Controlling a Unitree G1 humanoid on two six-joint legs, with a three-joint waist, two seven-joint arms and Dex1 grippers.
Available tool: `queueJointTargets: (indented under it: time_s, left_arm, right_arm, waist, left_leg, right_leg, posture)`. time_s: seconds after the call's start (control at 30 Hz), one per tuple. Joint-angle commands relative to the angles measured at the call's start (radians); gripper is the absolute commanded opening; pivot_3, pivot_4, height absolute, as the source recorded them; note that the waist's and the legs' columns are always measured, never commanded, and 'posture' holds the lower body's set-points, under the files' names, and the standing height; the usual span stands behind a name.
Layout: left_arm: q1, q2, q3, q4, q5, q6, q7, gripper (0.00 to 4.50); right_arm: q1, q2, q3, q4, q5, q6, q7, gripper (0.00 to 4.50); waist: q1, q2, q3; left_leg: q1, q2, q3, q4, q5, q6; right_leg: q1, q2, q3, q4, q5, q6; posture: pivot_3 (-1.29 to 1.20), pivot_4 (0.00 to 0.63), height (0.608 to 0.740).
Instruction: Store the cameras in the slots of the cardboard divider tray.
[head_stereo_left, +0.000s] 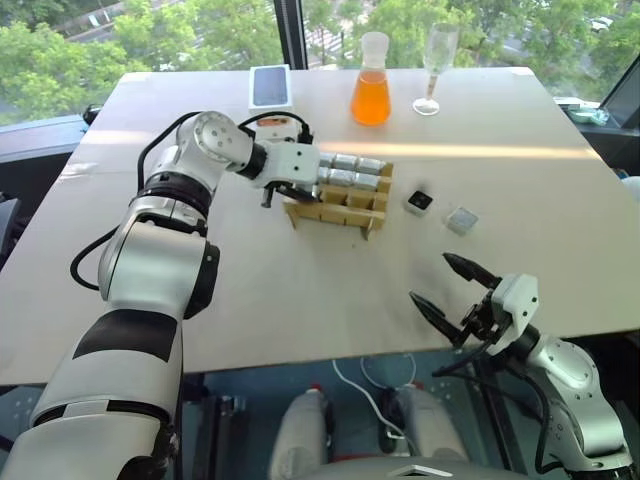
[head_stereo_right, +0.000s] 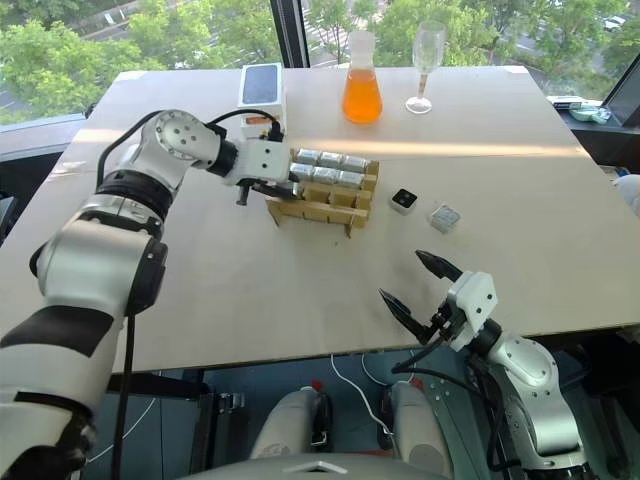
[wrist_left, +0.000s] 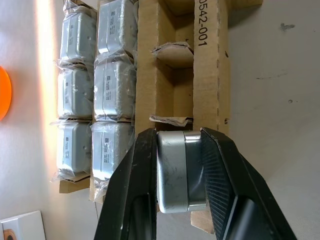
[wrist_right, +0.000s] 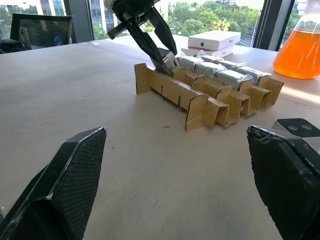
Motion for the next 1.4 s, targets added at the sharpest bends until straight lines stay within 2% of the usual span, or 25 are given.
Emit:
queueJointTargets:
  time_s: [0.03,0.1,0.13,0.17,0.3,0.33,0.5,0.73,0.93,1.07,1.17,1.23,1.33,1.4]
  left_arm:
    - [-0.002,0.001,0.009,0.000,-0.004,0.010,0.024,0.71]
    - [-0.001,-0.004,0.015,0.000,-0.008,0.031,0.051,1.74]
    - [-0.001,-0.005,0.017,0.000,-0.010,0.038,0.049,2.14]
    - [-0.001,-0.005,0.016,-0.001,-0.010,0.036,0.051,2.35]
    - [-0.005,0.008,-0.001,-0.003,0.011,0.021,0.086,4.16]
    - [-0.007,0.012,-0.002,-0.004,0.014,0.021,0.093,4.48]
    - [-0.016,0.041,0.002,-0.009,0.021,-0.008,0.177,4.48]
    - [0.031,0.111,0.124,-0.031,-0.110,-0.070,0.118,4.48]
    - [0.157,0.169,0.254,-0.064,-0.252,-0.045,0.131,4.48]
    - [0.328,0.194,0.327,-0.129,-0.341,-0.054,0.151,4.48]
    - [0.484,0.156,0.465,-0.294,-0.528,0.106,0.174,4.48]
    - [0.676,0.124,0.511,-0.550,-0.627,0.241,0.197,4.48]
    - [0.904,0.066,0.551,-0.879,-0.706,0.420,0.312,4.48]
    - [0.997,0.031,0.563,-1.015,-0.721,0.500,0.402,4.48]
  right_arm:
    - [-0.002,-0.008,-0.009,-0.049,0.012,-0.006,-0.005,4.50]
    - [0.000,-0.010,-0.010,-0.050,0.012,-0.006,-0.005,4.50]
    - [0.000,-0.010,-0.011,-0.050,0.013,-0.006,-0.005,4.50]
    - [0.000,-0.011,-0.011,-0.050,0.013,-0.005,-0.005,4.50]
    - [-0.003,-0.013,-0.009,-0.048,0.015,-0.004,-0.004,4.50]
    - [-0.004,-0.013,-0.008,-0.047,0.015,-0.004,-0.004,4.50]
    - [-0.015,-0.013,-0.002,-0.040,0.016,-0.002,0.001,4.50]
    - [-0.031,-0.017,-0.002,-0.025,0.017,0.002,0.012,4.50]
    - [-0.064,-0.024,-0.001,0.002,0.020,0.004,0.027,4.50]
    - [-0.099,-0.045,-0.010,0.026,0.035,0.017,0.064,4.50]
    - [-0.126,-0.060,-0.028,0.049,0.047,0.025,0.077,4.50]
    - [-0.132,-0.073,-0.034,0.063,0.043,0.025,0.085,4.50]
    - [-0.144,-0.080,-0.035,0.083,0.045,0.024,0.095,4.50]
    - [-0.157,-0.081,-0.031,0.095,0.047,0.026,0.106,4.50]
  waist:
    - [0.000,0.000,0.000]
    - [0.001,0.000,0.000]
    - [0.001,0.000,0.000]
    - [0.001,0.000,0.000]
    - [0.001,0.000,0.000]
    - [0.001,0.000,0.000]
    - [0.001,0.000,0.000]
    - [0.000,0.000,0.000]
    - [-0.002,0.000,0.000]
    - [0.000,0.000,-0.001]
    - [0.000,0.000,-0.001]
    - [-0.001,0.000,-0.001]
    - [-0.001,0.000,-0.001]
    - [0.004,0.000,-0.001]
  left_leg:
    - [0.000,0.000,0.000,0.000,0.000,0.000]
    - [0.000,0.000,0.000,0.000,0.000,0.000]
    - [0.000,0.000,0.000,0.000,0.000,0.000]
    - [0.000,0.000,0.000,0.000,0.000,0.000]
    - [0.000,0.000,0.000,0.000,0.000,0.000]
    - [0.000,0.000,0.000,0.000,0.000,0.000]
    - [0.000,0.000,0.000,0.000,0.000,0.000]
    - [0.000,0.000,0.000,0.000,0.000,0.000]
    - [0.001,0.001,0.001,0.000,0.000,0.000]
    - [0.001,0.002,0.001,0.000,0.000,0.000]
    - [0.002,0.003,0.001,0.000,0.000,0.000]
    - [0.001,0.003,0.001,0.001,0.000,0.000]
    - [0.002,0.002,0.001,0.001,0.000,-0.001]
    - [0.003,0.002,0.001,0.001,0.000,-0.001]
  right_leg:
    - [0.000,0.000,0.000,0.000,0.000,0.000]
    - [0.000,0.000,0.000,0.000,0.000,0.000]
    - [0.000,0.000,0.000,0.000,0.000,0.000]
    - [0.000,0.000,0.000,0.000,0.000,0.000]
    - [0.000,0.000,0.000,0.000,0.000,0.000]
    - [0.000,0.000,0.000,0.000,0.000,0.000]
    - [0.000,0.000,0.000,0.000,0.000,0.000]
    - [0.000,0.000,0.000,0.000,0.001,-0.001]
    - [0.000,0.000,0.000,0.001,0.001,-0.001]
    - [0.000,-0.001,0.000,0.002,0.001,-0.001]
    - [0.000,-0.002,0.001,0.002,0.001,-0.001]
    - [0.000,-0.003,0.001,0.003,0.001,-0.001]
    - [0.000,-0.010,0.002,0.005,0.001,-0.002]
    - [0.000,-0.010,0.001,0.006,0.001,-0.002]
  posture:
    - [0.00,0.150,0.740]
    - [0.00,0.150,0.740]
    - [0.00,0.150,0.740]
    - [0.00,0.150,0.740]
    - [0.00,0.150,0.740]
    - [0.00,0.150,0.740]
    - [0.00,0.150,0.740]
    - [0.00,0.150,0.740]
    - [0.00,0.150,0.740]
    - [0.00,0.150,0.740]
    - [0.00,0.150,0.740]
    - [0.00,0.150,0.740]
    - [0.00,0.150,0.740]
    - [0.00,0.150,0.740]
